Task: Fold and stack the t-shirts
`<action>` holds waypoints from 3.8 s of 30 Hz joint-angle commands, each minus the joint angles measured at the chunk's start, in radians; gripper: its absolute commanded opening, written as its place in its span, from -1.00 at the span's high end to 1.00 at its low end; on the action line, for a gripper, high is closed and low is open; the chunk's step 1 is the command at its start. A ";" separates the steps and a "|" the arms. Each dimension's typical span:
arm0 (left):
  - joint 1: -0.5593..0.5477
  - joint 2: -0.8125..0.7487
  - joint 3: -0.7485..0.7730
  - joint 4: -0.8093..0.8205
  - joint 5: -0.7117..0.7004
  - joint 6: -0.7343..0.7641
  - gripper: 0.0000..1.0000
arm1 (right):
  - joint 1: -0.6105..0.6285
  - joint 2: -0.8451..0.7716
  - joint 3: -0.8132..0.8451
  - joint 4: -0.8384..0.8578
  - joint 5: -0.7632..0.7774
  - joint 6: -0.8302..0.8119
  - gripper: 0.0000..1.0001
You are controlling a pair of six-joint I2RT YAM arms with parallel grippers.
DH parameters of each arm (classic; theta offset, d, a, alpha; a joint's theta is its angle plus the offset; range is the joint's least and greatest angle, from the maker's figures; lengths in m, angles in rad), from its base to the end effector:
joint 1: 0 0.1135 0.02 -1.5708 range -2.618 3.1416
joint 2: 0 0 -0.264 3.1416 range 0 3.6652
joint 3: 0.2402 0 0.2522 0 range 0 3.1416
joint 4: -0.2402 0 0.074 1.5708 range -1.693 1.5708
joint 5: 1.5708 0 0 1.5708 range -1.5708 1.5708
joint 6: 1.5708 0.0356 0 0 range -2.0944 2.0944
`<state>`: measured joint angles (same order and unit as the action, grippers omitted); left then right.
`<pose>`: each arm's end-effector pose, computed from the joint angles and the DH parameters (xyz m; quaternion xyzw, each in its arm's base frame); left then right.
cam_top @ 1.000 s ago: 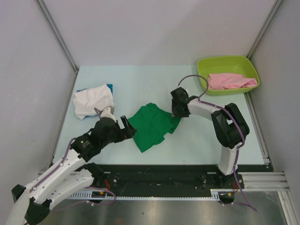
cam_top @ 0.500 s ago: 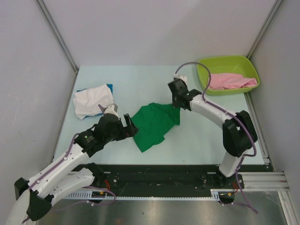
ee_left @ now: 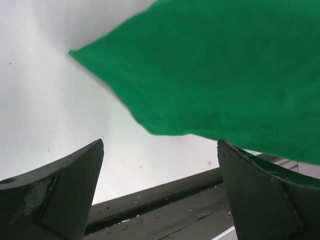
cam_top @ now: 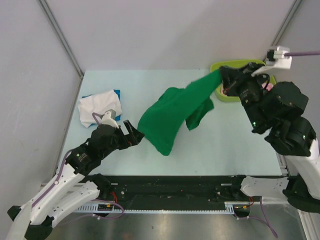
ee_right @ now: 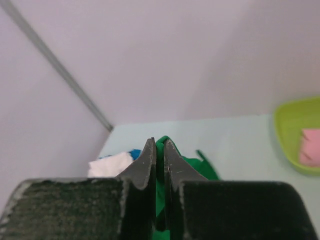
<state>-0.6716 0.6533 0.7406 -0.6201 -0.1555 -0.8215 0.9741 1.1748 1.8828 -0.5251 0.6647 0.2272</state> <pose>0.1155 -0.0848 0.2996 -0.1032 0.8604 -0.2863 0.4088 0.1112 0.1246 0.5805 0.0130 0.6544 0.2385 0.7174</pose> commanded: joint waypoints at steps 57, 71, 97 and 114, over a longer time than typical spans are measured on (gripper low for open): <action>-0.322 0.902 0.060 0.391 -0.257 -0.070 0.15 | -0.091 -0.132 -0.797 -0.455 0.009 0.345 -0.99; -0.284 0.496 0.304 0.073 -0.098 0.048 0.99 | -0.091 -0.176 -0.809 -0.463 -0.014 0.344 -0.99; 0.037 0.570 0.241 0.085 0.237 0.156 -0.98 | -0.068 -0.095 -0.838 -0.369 -0.195 0.271 -0.99; -0.212 0.402 -0.001 -0.035 0.091 0.102 -0.72 | -0.032 0.124 -0.981 -0.254 -0.258 0.334 -0.99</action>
<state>-0.8436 0.9871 0.7200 -0.6228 0.0299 -0.7334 0.9451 1.2907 0.8921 -0.8314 0.4080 0.5232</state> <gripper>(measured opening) 0.890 0.994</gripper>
